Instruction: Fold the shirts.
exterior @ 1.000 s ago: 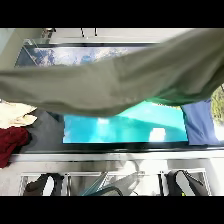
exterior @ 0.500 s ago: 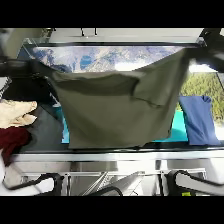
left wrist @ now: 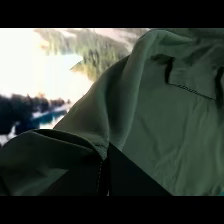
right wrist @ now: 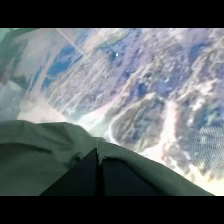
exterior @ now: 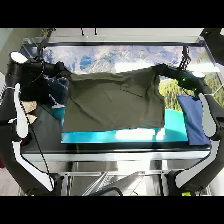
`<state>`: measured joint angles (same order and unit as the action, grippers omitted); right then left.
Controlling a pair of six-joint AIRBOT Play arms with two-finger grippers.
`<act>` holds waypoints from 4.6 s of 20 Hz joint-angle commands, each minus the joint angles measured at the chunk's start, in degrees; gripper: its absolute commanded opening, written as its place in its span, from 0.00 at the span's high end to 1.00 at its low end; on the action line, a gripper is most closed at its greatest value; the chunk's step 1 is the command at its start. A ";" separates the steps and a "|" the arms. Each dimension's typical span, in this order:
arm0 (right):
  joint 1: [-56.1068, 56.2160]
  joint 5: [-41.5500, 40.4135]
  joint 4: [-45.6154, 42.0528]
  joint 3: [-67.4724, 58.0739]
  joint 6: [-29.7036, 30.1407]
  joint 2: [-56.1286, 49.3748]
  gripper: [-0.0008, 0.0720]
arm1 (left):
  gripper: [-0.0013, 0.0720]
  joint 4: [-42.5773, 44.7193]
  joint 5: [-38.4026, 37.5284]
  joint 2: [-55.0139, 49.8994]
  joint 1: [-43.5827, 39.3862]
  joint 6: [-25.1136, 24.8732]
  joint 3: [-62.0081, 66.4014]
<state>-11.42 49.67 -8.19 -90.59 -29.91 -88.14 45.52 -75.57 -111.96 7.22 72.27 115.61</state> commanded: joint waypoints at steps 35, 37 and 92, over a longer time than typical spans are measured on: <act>-3.23 16.50 -10.67 -8.57 -9.16 39.74 0.96 | 0.97 -31.41 -11.47 58.42 27.17 -11.69 -8.96; -1.81 16.24 -11.02 -6.62 -9.40 31.52 0.96 | 0.97 -22.38 -12.85 51.25 17.64 -11.76 -14.67; -9.03 13.75 -35.34 -8.55 -30.12 -1.49 0.55 | 0.03 21.03 -16.92 -0.04 -1.90 11.10 -4.11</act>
<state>-18.24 57.84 -38.92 -99.20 -54.28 -93.27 66.92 -85.27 -114.24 3.22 81.10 114.93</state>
